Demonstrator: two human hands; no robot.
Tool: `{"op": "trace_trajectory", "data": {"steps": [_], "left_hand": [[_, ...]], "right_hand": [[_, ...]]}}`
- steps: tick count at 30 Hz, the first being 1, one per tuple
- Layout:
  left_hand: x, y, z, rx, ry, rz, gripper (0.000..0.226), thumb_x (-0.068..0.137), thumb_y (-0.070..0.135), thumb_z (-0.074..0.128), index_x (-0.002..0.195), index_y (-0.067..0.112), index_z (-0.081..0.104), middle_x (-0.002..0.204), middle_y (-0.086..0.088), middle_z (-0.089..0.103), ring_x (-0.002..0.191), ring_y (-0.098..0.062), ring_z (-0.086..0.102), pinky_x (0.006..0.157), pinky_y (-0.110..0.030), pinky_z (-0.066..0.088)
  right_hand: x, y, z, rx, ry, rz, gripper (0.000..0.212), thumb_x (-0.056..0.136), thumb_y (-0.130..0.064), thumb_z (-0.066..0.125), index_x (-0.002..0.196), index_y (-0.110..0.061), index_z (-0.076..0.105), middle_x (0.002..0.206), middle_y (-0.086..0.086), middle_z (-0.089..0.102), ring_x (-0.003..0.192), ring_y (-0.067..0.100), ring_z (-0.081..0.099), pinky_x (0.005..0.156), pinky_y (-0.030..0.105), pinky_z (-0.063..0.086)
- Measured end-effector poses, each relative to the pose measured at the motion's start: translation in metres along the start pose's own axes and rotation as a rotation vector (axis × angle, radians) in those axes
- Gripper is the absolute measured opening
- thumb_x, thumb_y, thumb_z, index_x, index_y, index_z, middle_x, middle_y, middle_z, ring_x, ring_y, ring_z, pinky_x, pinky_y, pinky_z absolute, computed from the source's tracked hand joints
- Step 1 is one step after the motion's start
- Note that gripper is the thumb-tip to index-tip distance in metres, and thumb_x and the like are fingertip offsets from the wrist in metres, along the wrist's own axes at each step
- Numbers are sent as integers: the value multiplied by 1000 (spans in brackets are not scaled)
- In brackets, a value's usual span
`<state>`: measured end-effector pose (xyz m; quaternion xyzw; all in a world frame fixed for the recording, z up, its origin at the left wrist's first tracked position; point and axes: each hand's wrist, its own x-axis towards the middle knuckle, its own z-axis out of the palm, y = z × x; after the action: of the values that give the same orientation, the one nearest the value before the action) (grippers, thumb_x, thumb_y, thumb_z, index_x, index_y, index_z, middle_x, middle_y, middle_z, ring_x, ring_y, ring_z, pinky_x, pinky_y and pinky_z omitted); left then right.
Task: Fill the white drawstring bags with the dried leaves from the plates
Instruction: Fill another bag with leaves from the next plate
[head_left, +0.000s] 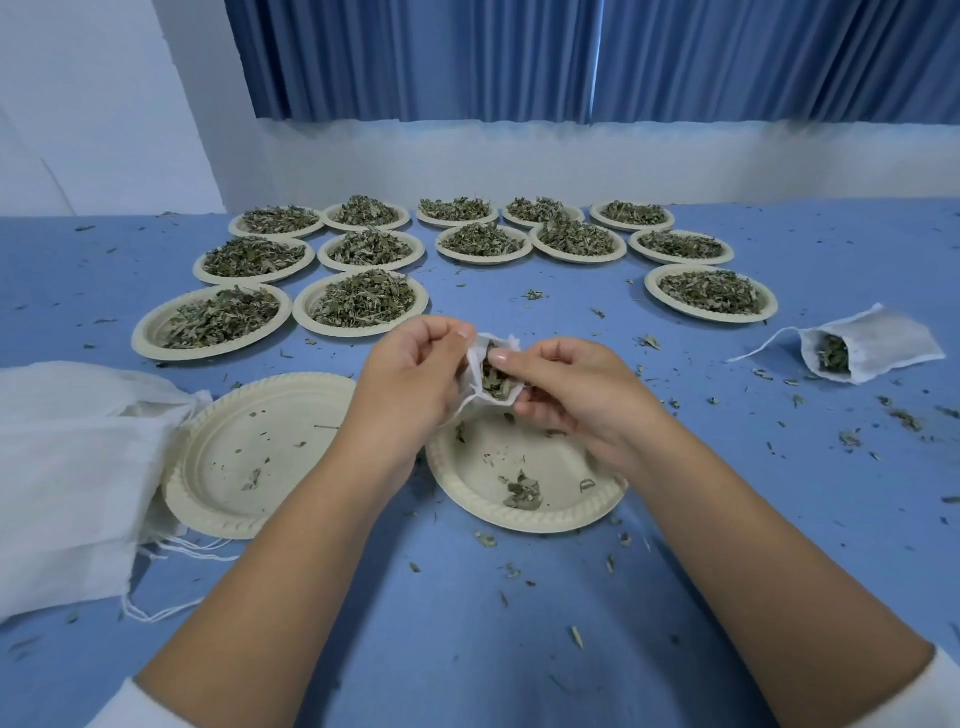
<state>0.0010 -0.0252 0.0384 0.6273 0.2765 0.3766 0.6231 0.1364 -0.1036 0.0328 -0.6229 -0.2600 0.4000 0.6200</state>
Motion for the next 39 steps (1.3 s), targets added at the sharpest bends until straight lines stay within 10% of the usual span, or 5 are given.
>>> {"op": "trace_trajectory", "data": {"steps": [10, 14, 31, 35, 39], "left_hand": [[4, -3, -3, -9, 80, 34, 10, 99, 18, 54, 92, 16, 62, 45, 11, 39, 37, -4, 28, 37, -16, 26], [4, -3, -2, -3, 84, 18, 10, 99, 19, 55, 93, 16, 63, 45, 13, 41, 36, -3, 32, 38, -15, 29], [1, -2, 4, -80, 83, -80, 10, 99, 18, 54, 97, 14, 64, 45, 11, 42, 35, -2, 31, 37, -12, 27], [3, -1, 0, -117, 126, -85, 10, 99, 17, 53, 97, 16, 63, 44, 10, 38, 36, -4, 28, 37, -15, 25], [4, -1, -1, -120, 133, -75, 11, 99, 17, 53, 100, 15, 63, 44, 10, 39, 36, -4, 29, 37, -15, 26]], "right_hand": [[-5, -14, -9, 429, -68, -43, 7, 87, 0, 62, 85, 6, 63, 68, 14, 69, 77, 31, 73, 67, 29, 59], [-8, -13, -6, 446, -179, -151, 31, 81, 17, 38, 105, 10, 57, 96, 24, 73, 100, 34, 70, 84, 32, 58], [-10, 6, 15, -293, 196, -680, 21, 83, -8, 73, 78, -24, 61, 81, -11, 67, 75, 5, 66, 66, 21, 55], [-6, -2, -2, -434, 219, -541, 15, 88, -11, 61, 84, -26, 61, 77, -8, 63, 66, 9, 57, 65, 28, 50], [-2, 4, -10, -1105, 98, -349, 17, 92, -19, 53, 99, -24, 67, 84, -9, 63, 77, 10, 57, 64, 25, 42]]}}
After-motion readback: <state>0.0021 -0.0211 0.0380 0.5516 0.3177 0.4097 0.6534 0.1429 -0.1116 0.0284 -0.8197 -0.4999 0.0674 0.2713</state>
